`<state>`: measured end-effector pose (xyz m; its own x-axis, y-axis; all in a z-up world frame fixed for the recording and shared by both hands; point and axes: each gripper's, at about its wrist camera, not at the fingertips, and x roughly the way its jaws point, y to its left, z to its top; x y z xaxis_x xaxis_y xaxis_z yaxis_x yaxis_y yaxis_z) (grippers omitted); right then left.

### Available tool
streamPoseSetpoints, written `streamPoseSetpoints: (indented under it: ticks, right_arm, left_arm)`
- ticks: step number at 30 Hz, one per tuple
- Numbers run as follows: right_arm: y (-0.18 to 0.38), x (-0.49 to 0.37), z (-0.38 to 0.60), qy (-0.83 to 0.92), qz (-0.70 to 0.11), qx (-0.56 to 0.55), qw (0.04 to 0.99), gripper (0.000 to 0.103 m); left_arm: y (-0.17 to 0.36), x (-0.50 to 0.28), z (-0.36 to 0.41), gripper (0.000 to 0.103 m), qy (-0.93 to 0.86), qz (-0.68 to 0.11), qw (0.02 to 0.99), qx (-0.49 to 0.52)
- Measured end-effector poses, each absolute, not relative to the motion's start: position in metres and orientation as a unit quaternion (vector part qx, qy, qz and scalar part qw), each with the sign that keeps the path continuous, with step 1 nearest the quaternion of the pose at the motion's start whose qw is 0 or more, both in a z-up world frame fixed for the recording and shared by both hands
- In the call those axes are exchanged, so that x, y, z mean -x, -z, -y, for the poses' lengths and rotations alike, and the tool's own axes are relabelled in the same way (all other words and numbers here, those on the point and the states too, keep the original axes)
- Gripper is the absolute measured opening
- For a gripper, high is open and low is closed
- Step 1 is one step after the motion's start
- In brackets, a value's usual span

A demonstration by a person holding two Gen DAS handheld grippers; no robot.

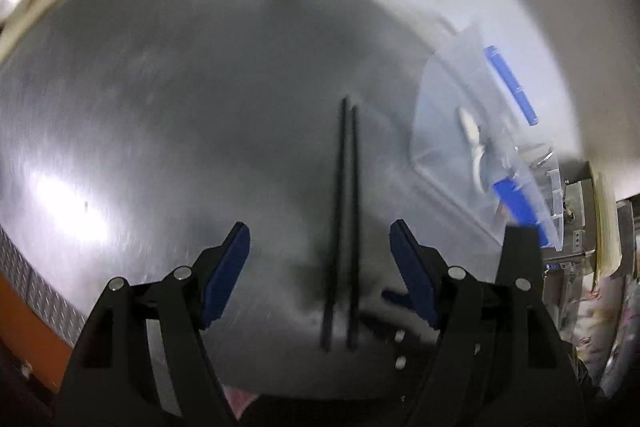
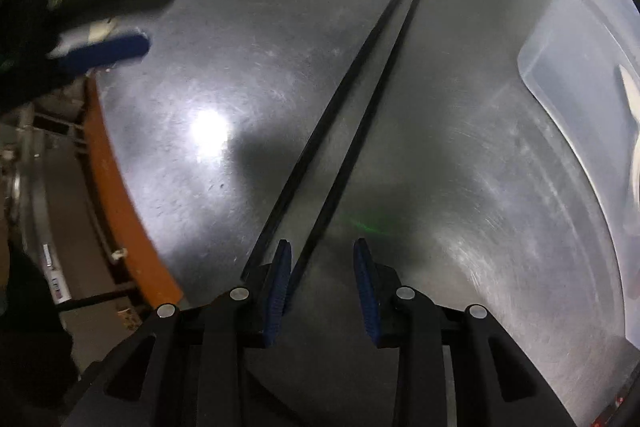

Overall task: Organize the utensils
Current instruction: 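Move both tools toward the black chopsticks on the counter, then close each tool on one black chopstick and lift them off the counter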

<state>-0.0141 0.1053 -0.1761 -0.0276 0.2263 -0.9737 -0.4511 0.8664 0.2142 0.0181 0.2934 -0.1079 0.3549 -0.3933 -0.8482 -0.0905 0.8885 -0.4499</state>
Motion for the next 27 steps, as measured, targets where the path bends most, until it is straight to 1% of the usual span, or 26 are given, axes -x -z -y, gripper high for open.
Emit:
streamPoseSetpoints:
  ticks: [3,6,9,13,15,19,22,27]
  right_arm:
    - [0.178,0.014,-0.111,-0.225,-0.673,0.089,0.698,0.034]
    - [0.181,0.014,-0.118,-0.212,-0.677,0.086,0.699,0.034]
    - [0.180,0.018,-0.117,-0.202,-0.675,0.089,0.704,0.034]
    - [0.194,0.026,-0.141,-0.183,-0.665,0.098,0.717,0.034]
    - [0.190,0.027,-0.138,-0.180,-0.662,0.103,0.721,0.030]
    - [0.190,0.024,-0.128,-0.168,-0.653,0.120,0.729,0.009]
    - [0.189,0.028,-0.123,-0.161,-0.652,0.113,0.732,0.007]
    - [0.191,0.029,-0.117,-0.158,-0.655,0.107,0.731,0.007]
  left_arm:
    - [0.121,-0.012,-0.304,0.069,0.090,-0.564,0.790,0.223]
    - [0.123,-0.012,-0.309,0.069,0.096,-0.564,0.787,0.231]
    - [0.127,-0.015,-0.301,0.069,0.104,-0.565,0.785,0.232]
    - [0.129,-0.022,-0.300,0.069,0.116,-0.568,0.781,0.230]
    - [0.131,-0.025,-0.297,0.069,0.123,-0.571,0.778,0.232]
    - [0.134,-0.029,-0.291,0.069,0.133,-0.577,0.770,0.235]
    - [0.137,-0.031,-0.287,0.069,0.141,-0.582,0.764,0.241]
    - [0.141,-0.032,-0.278,0.069,0.151,-0.586,0.757,0.246]
